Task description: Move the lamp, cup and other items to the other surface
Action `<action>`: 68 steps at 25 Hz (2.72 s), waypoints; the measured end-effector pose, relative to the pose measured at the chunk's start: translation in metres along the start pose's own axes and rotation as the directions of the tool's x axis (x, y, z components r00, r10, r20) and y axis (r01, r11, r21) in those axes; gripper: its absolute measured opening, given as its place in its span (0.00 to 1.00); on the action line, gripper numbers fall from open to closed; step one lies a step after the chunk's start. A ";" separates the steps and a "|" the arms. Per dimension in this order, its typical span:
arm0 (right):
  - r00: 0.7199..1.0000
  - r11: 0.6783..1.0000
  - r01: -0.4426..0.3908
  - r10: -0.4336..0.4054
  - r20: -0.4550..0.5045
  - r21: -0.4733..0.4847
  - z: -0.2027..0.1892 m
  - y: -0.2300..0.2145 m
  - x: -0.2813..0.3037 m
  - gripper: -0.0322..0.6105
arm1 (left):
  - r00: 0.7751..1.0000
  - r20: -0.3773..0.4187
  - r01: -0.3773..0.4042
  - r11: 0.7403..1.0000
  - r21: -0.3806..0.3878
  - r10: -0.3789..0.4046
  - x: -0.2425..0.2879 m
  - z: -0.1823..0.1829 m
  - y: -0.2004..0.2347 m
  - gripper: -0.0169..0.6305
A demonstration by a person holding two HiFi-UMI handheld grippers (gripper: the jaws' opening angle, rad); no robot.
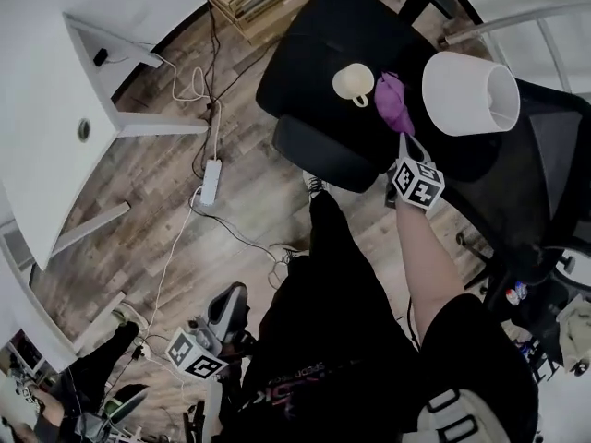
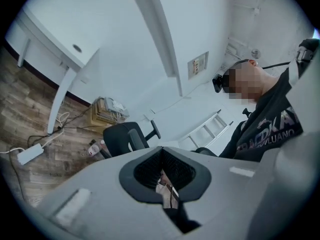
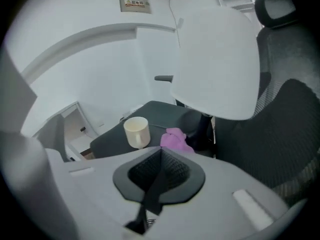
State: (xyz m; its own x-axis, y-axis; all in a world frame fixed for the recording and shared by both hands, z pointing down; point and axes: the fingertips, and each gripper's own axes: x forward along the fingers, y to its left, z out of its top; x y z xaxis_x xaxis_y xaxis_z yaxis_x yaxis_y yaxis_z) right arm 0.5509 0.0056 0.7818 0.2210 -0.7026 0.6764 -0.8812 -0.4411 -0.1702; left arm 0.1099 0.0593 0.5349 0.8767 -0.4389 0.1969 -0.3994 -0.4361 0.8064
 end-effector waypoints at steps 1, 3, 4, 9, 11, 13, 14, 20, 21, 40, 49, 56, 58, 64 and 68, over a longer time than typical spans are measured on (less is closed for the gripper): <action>1.000 1.000 -0.012 0.012 0.003 -0.014 0.003 0.010 -0.012 0.05 | 0.999 0.035 -0.015 1.000 0.008 0.015 -0.018 0.005 0.000 0.02; 0.999 0.998 -0.033 0.034 0.016 -0.044 0.013 0.032 -0.037 0.05 | 0.994 0.098 -0.040 0.999 0.018 0.038 -0.051 0.016 0.000 0.02; 0.998 0.997 -0.047 0.048 0.030 -0.061 0.021 0.044 -0.049 0.05 | 0.991 0.126 -0.047 0.999 0.024 0.043 -0.066 0.022 0.000 0.02; 0.971 0.966 -0.218 0.229 0.066 -0.141 0.059 0.127 -0.096 0.05 | 0.979 0.198 -0.065 0.995 0.080 0.048 -0.117 0.034 -0.002 0.02; 0.928 0.914 -0.363 0.372 0.019 -0.181 0.056 0.177 -0.117 0.05 | 0.975 0.219 -0.068 0.994 0.089 0.047 -0.125 0.034 -0.003 0.02; 0.845 0.819 -0.532 0.530 -0.070 -0.217 0.039 0.235 -0.145 0.05 | 0.971 0.237 -0.063 0.994 0.094 0.039 -0.130 0.032 -0.008 0.02; 0.789 0.755 -0.613 0.602 -0.125 -0.232 0.026 0.264 -0.162 0.05 | 0.970 0.240 -0.058 0.993 0.100 0.032 -0.132 0.029 -0.012 0.02; 0.419 0.383 -0.908 0.838 -0.350 -0.172 -0.047 0.407 -0.284 0.05 | 0.965 0.262 -0.059 0.986 0.153 0.017 -0.168 0.030 -0.026 0.02; 0.362 0.336 -0.932 0.859 -0.363 -0.136 -0.054 0.426 -0.302 0.05 | 0.961 0.276 -0.063 0.987 0.151 0.019 -0.177 0.029 -0.025 0.02; -0.088 -0.250 -0.959 0.708 -0.701 -0.132 -0.157 0.538 -0.485 0.06 | 0.877 0.477 -0.095 0.994 0.058 0.056 -0.300 -0.003 -0.011 0.02; -0.098 -0.252 -0.960 0.705 -0.703 -0.119 -0.168 0.536 -0.489 0.06 | 0.885 0.464 -0.100 0.991 0.087 0.048 -0.304 -0.010 -0.015 0.02; -0.102 -0.273 -0.954 0.691 -0.716 -0.127 -0.168 0.537 -0.490 0.06 | 0.882 0.469 -0.092 0.992 0.084 0.042 -0.303 -0.007 -0.013 0.02; -0.104 -0.277 -0.952 0.688 -0.718 -0.127 -0.168 0.539 -0.491 0.06 | 0.880 0.474 -0.090 0.993 0.082 0.040 -0.304 -0.006 -0.013 0.02; -0.113 -0.292 -0.948 0.679 -0.726 -0.125 -0.170 0.538 -0.492 0.06 | 0.874 0.485 -0.094 0.992 0.083 0.043 -0.305 -0.007 -0.013 0.02; -0.117 -0.299 -0.946 0.678 -0.725 -0.127 -0.169 0.538 -0.494 0.06 | 0.873 0.487 -0.093 0.993 0.078 0.044 -0.305 -0.007 -0.014 0.02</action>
State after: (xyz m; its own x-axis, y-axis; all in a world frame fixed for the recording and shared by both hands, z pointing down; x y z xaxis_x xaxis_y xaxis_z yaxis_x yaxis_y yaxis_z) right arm -0.1029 0.2094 0.4771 -0.9268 0.1876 0.3254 0.0008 0.8674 -0.4977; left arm -0.1495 0.2048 0.4675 0.6170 -0.7843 -0.0642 -0.4992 -0.4532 0.7385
